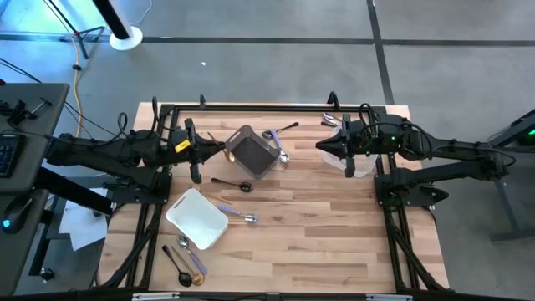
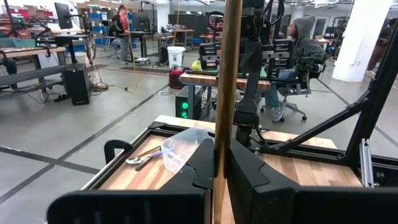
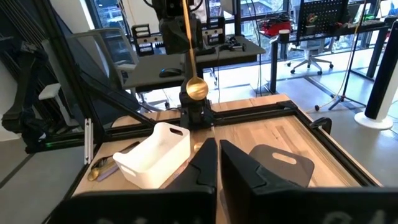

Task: Sort silverware by color (type)
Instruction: Put the top left gold spoon into the white bin, then put the top right gold spoon into the white bin

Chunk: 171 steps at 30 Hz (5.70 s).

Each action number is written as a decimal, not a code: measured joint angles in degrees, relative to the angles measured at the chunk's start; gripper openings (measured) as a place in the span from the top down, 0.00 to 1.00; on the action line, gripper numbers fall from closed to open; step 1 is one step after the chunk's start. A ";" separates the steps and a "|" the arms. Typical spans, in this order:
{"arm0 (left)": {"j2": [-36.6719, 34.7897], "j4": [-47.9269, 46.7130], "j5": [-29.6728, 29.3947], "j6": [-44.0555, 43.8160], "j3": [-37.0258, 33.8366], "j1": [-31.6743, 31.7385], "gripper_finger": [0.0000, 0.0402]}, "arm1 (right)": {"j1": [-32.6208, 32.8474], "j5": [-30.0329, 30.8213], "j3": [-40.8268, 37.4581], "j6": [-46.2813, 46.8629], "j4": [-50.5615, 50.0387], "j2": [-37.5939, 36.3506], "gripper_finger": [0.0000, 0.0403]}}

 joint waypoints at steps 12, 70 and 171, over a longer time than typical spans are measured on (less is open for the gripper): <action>11.95 -35.00 -0.07 -5.61 16.14 -9.12 0.98 | 0.00 1.00 0.00 -1.05 -0.04 0.02 1.00; 35.20 -46.79 19.77 -14.24 -2.48 -25.99 0.98 | 0.00 2.47 0.02 -1.92 -3.16 2.12 1.00; 4.23 -2.14 16.50 -1.42 4.18 5.25 1.00 | 0.00 2.12 0.02 -3.45 -2.00 3.29 1.00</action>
